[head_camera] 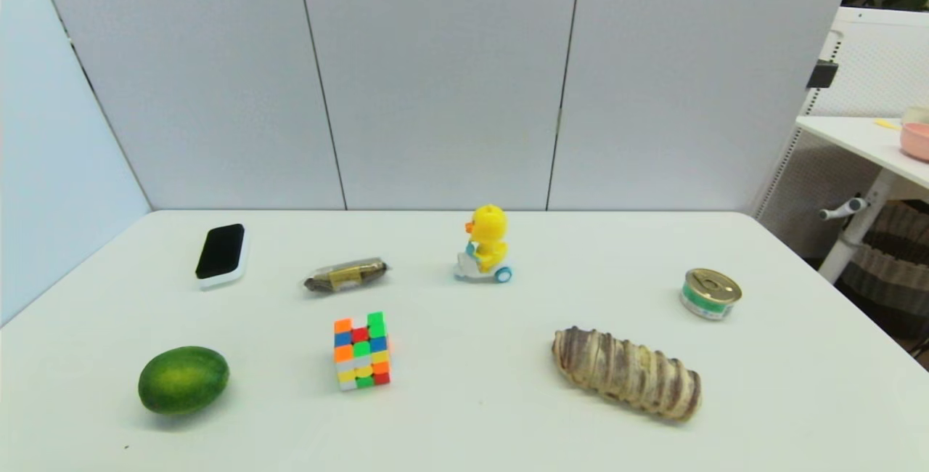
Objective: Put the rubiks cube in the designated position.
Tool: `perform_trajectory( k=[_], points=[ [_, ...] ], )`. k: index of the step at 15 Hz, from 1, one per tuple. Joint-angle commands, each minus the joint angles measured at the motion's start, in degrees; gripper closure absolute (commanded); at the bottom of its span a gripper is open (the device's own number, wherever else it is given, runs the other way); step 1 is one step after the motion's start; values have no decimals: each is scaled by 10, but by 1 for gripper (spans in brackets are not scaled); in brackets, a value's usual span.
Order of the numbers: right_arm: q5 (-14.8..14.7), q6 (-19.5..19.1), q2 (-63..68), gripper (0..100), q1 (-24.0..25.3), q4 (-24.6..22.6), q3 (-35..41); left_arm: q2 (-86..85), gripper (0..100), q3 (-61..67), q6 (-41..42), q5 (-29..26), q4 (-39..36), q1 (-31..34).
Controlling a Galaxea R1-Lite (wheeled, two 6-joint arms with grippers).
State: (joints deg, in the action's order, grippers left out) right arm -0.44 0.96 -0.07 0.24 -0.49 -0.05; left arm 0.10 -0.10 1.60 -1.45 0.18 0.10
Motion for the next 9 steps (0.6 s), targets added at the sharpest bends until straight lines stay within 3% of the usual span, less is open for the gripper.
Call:
perform_trajectory(
  k=[1, 5, 9],
  points=[
    [0, 0, 1, 0, 0, 0, 0, 0, 0, 0, 2, 1, 1, 0],
    [0, 0, 1, 0, 0, 0, 0, 34, 0, -37, 21, -1, 1, 1],
    [0, 0, 1, 0, 0, 0, 0, 225, 0, -225, 46, -40, 4, -4]
  ],
)
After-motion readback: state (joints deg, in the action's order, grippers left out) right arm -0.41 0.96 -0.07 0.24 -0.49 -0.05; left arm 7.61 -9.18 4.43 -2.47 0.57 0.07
